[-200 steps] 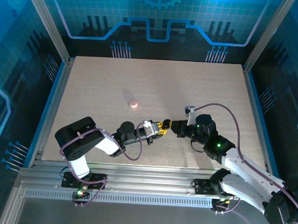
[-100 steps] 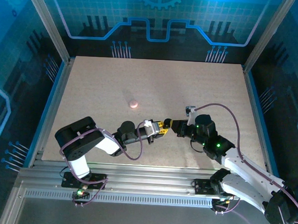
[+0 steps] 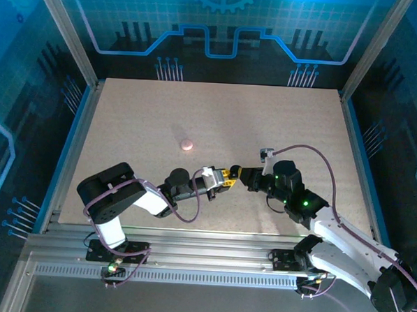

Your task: Insert the wireless bluetooth earbuds into the charging case

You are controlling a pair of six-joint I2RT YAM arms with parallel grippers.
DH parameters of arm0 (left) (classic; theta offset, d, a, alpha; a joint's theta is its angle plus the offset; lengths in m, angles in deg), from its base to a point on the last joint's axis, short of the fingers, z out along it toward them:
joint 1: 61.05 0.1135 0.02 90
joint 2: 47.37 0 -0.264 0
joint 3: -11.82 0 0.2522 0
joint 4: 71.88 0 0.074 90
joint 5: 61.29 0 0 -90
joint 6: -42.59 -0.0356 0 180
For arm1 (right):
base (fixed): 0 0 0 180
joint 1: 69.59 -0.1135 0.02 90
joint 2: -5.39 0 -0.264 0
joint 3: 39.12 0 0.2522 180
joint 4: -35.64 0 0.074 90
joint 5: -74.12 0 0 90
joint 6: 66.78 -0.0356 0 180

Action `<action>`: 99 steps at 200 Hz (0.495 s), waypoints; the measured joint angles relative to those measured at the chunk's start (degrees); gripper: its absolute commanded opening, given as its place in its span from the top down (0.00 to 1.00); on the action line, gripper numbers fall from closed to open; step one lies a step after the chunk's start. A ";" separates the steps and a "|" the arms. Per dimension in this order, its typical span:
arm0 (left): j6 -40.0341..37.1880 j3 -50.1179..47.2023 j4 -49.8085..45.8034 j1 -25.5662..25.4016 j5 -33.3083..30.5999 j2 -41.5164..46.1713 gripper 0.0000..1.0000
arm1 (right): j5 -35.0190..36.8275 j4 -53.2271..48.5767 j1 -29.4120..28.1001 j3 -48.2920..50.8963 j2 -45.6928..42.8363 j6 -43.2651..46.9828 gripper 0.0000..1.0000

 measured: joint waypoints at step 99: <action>0.31 0.00 0.02 -0.15 -0.04 0.02 0.91 | -0.11 0.09 -0.07 0.00 0.00 -0.02 0.75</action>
